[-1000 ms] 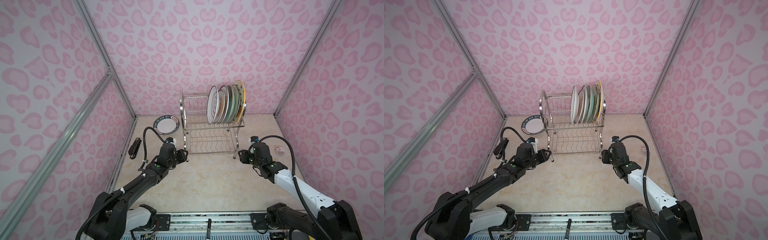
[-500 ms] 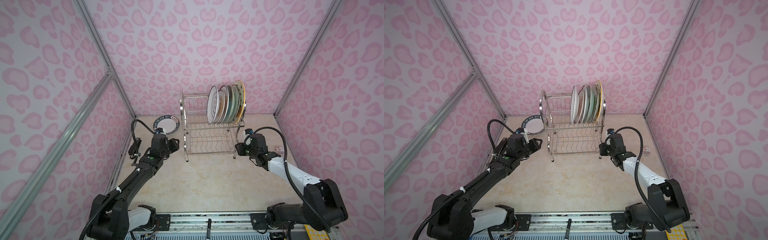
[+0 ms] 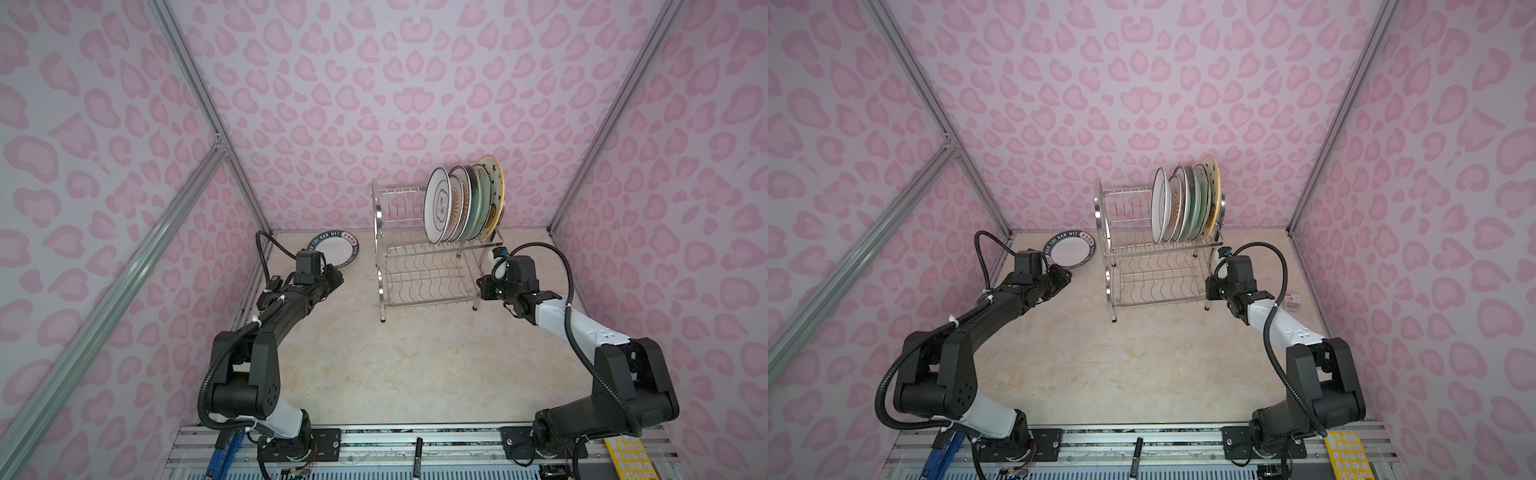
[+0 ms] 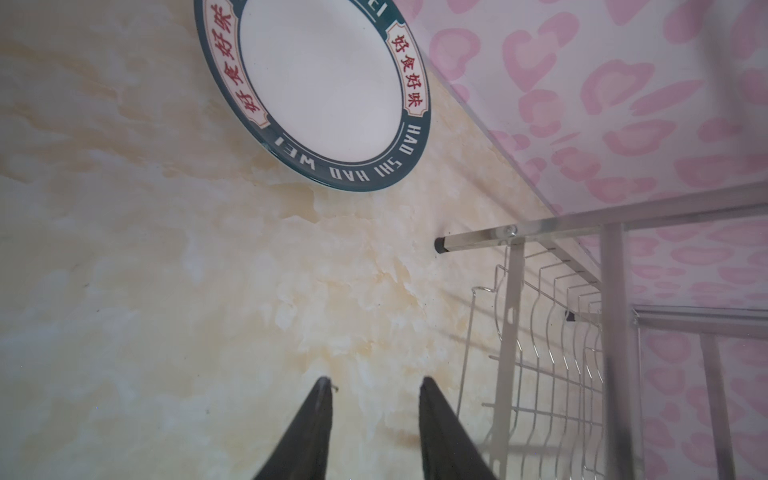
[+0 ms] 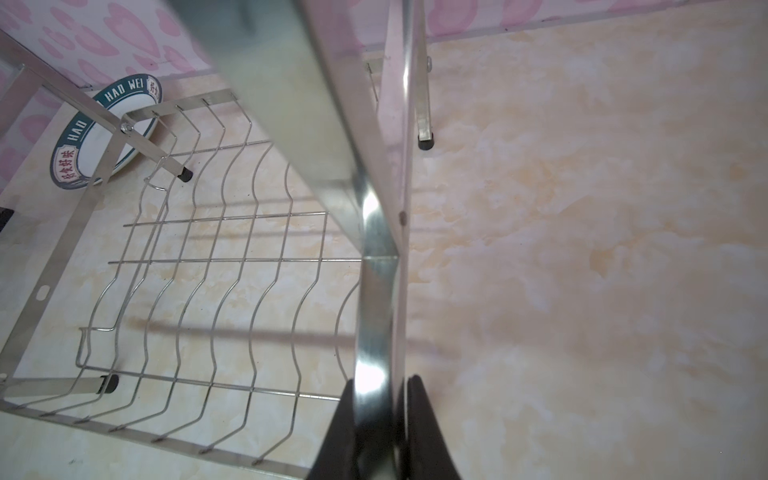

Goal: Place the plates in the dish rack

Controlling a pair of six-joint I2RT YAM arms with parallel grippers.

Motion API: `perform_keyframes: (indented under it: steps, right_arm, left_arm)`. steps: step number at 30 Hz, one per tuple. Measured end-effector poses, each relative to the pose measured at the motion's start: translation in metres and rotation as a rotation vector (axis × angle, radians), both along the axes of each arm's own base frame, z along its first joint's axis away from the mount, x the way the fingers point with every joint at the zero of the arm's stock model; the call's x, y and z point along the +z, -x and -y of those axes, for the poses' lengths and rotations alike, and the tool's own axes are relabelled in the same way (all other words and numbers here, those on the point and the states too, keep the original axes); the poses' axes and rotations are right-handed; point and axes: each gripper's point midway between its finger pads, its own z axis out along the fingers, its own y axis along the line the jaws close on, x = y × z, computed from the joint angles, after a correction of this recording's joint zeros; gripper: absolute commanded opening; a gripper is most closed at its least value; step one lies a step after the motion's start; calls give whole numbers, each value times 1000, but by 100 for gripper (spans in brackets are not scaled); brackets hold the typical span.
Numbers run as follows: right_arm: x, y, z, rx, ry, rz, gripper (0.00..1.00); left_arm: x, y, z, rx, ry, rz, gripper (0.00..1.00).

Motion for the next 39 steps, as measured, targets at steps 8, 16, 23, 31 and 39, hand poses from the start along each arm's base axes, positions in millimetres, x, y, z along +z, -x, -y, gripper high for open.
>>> perform_keyframes:
  steps: [8,16,23,31,39]
  right_arm:
    - [1,-29,22,-32,19,17,6]
    - [2,-48,28,6,15,58,6]
    - [3,-63,34,73,-10,96,5]
    - [6,-66,32,161,-25,117,9]
    - [12,-66,24,206,-58,136,27]
  left_arm:
    - [-28,-33,-19,48,42,-44,38]
    - [-45,-55,-36,84,90,-51,38]
    - [-49,-70,-46,103,106,-38,38]
    - [-57,-81,-54,152,115,-53,38]
    - [-64,-90,-60,185,104,-62,38]
